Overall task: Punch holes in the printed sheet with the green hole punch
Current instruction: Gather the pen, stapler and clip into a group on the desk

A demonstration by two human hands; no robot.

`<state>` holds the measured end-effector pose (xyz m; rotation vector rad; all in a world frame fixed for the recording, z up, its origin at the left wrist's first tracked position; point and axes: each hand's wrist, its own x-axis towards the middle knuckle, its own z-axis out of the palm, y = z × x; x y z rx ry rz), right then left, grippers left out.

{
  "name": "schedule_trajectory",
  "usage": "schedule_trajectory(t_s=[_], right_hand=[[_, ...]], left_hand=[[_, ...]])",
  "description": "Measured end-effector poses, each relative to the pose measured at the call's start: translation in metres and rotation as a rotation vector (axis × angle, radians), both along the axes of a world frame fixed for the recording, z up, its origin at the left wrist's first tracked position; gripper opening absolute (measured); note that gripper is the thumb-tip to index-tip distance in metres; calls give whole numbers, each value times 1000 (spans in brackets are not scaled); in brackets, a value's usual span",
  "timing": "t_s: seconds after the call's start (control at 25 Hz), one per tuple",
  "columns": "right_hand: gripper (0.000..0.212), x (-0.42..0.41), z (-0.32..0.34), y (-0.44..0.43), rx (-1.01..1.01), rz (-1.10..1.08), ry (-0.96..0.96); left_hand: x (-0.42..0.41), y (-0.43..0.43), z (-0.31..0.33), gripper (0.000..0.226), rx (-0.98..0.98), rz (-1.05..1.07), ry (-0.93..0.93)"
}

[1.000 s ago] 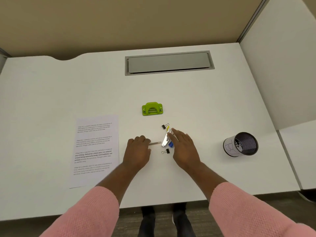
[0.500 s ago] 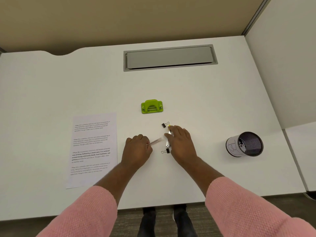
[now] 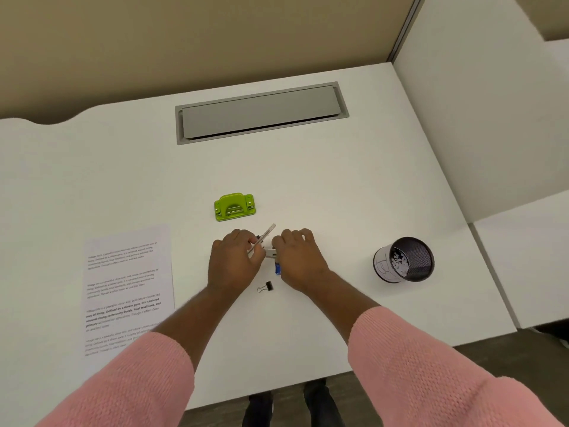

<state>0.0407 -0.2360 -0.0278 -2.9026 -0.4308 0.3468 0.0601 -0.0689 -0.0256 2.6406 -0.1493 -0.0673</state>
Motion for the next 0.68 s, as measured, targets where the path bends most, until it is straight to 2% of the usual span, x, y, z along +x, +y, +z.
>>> schedule_trajectory(t_s=[0.12,0.28,0.36,0.52,0.68], right_hand=[[35,8,3,-10,103,-46,60],[23,34,18,-46,365,-516,-47],[21,57,27,-73,361,-684,-98],[24,96,34,-131,284,-914,-52],[33,114,25,-170,208,-1000,87]], left_hand=[[14,-19,4,6,-51,13,-29],[45,-58,16,6,-224,125,23],[62,-86,22,6,-299,177,78],[98,-153,19,11,-400,275,403],[118,-204,2,19,-474,305,643]])
